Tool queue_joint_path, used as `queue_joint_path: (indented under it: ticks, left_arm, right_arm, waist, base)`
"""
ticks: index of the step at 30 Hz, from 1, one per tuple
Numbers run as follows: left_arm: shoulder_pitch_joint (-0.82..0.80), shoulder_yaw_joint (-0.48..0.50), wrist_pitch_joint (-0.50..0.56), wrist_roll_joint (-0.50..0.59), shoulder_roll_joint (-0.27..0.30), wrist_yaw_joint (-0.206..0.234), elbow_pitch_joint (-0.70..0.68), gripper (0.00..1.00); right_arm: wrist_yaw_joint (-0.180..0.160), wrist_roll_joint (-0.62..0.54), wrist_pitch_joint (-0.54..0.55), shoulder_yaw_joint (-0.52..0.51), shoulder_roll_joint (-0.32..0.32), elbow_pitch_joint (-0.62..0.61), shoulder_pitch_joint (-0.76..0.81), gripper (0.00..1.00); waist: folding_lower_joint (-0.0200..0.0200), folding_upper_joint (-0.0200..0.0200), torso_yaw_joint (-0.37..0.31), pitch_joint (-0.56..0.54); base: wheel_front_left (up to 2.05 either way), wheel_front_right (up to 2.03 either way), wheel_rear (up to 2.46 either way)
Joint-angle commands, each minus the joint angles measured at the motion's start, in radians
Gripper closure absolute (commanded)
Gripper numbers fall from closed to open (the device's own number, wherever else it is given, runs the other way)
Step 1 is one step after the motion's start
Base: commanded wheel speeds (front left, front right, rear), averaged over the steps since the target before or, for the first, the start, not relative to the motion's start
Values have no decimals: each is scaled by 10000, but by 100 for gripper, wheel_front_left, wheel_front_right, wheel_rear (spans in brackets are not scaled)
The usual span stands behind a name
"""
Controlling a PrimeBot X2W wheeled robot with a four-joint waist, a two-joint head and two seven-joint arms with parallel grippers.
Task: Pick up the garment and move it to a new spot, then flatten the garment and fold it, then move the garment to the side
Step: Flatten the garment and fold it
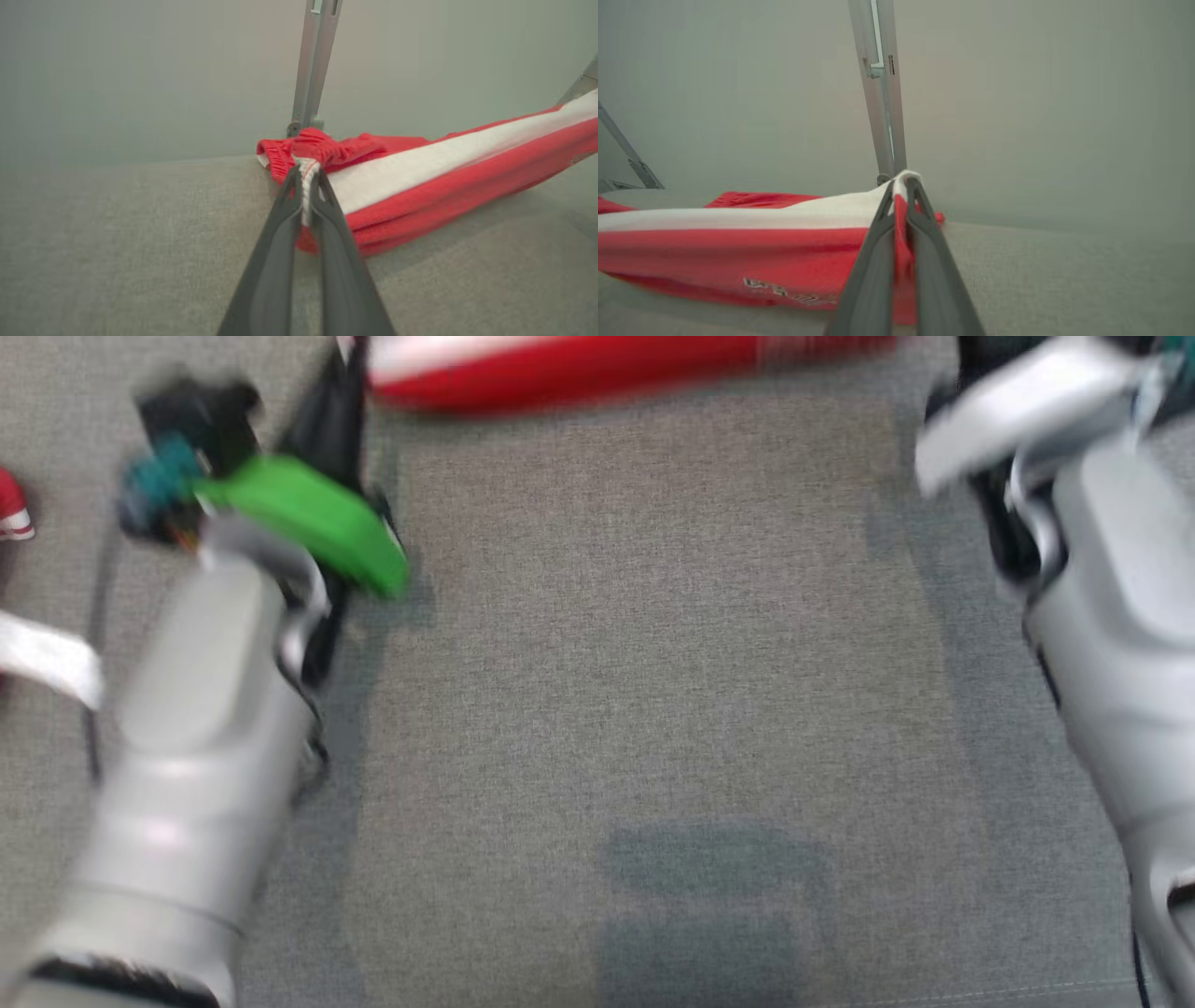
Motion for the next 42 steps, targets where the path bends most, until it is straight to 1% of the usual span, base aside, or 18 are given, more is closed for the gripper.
queue_joint_path:
  ticks: [1,2,4,5,9,11,15,19,21,24,27,30,32,35,38,41,42]
  left_arm:
    - [858,232,-29,44,-202,-55,22,100]
    - [1383,351,-29,43,-344,-47,42,100]
    - [2315,732,-29,-27,-599,-57,-29,100]
    - [2775,793,-28,6,-725,-61,-98,100]
    - [4366,996,-7,157,-982,-48,-385,100]
    - [4976,1118,-4,176,-1023,-49,-515,100]
    - [6150,1094,0,284,-992,-49,-724,100]
    - [7355,1400,-6,285,-933,-46,-990,100]
    - [7943,1445,-6,356,-921,-40,-1084,100]
    - [8911,1446,-7,446,-887,-39,-1224,100]
    - [9618,1318,-7,522,-890,-41,-1342,100]
    - [10209,1693,-14,422,-933,-39,-1506,100]
    - [10565,1721,-19,521,-978,-39,-1700,100]
    - [10983,1733,-19,504,-1002,-39,-1958,100]
    - [11117,1761,-21,445,-989,-40,-2416,100]
    - [10868,1594,-19,326,-978,-41,-3061,100]
    - [10728,1376,-19,218,-977,-46,-3288,100]
  right_arm:
    - [-21,303,-40,217,-249,-251,1009,100]
    - [-21,592,-41,62,-335,-384,1573,100]
    - [-21,800,-41,284,-491,-563,2649,100]
    - [-23,1038,-41,0,-554,-684,3077,100]
    - [-23,1215,-42,-308,-525,-1172,4876,100]
    - [-23,1007,-42,-260,-560,-1509,5568,100]
    - [-23,987,-41,-645,-284,-1921,7035,100]
    - [-31,944,-41,-951,-50,-2014,8359,100]
    - [-32,865,-41,-848,-25,-2019,8968,100]
    - [-32,893,-42,-962,97,-2037,9845,100]
    - [-32,800,-43,-758,83,-2142,10591,100]
    - [-34,795,-43,-810,54,-2255,11300,100]
    - [-34,690,-43,-713,3,-2297,11699,100]
    - [-34,773,-43,-937,13,-2536,12091,100]
    - [-35,957,-47,-1273,70,-3082,12068,100]
    - [-32,1002,-45,-1411,54,-3583,11546,100]
    - [-31,1001,-45,-1425,26,-3646,11298,100]
  waist:
    - [-3,86,-49,-195]
    - [-3,86,-68,-290]
    - [-3,86,-118,-523]
    - [-3,86,-125,-654]
    - [-3,86,-157,-1361]
    - [-3,86,-169,-1785]
    - [-3,86,-208,-2772]
    - [-3,86,-213,-3820]
    - [-3,86,-198,-4319]
    - [-3,86,-233,-4941]
    - [-3,86,-242,-5309]
    - [-3,86,-220,-5544]
    - [-3,86,-225,-5617]
    - [-3,86,-225,-5633]
    - [-3,86,-161,-5490]
    - [-3,86,35,-5265]
    - [-3,86,126,-5186]
  base:
    - [0,0,0]
    - [0,0,0]
    - [0,0,0]
    - [0,0,0]
    - [0,0,0]
    - [0,0,0]
    - [0,0,0]
    - [0,0,0]
    - [0,0,0]
    - [0,0,0]
    - [0,0,0]
    - [0,0,0]
    - [0,0,0]
    - [0,0,0]
    - [0,0,0]
    - [0,0,0]
    - [0,0,0]
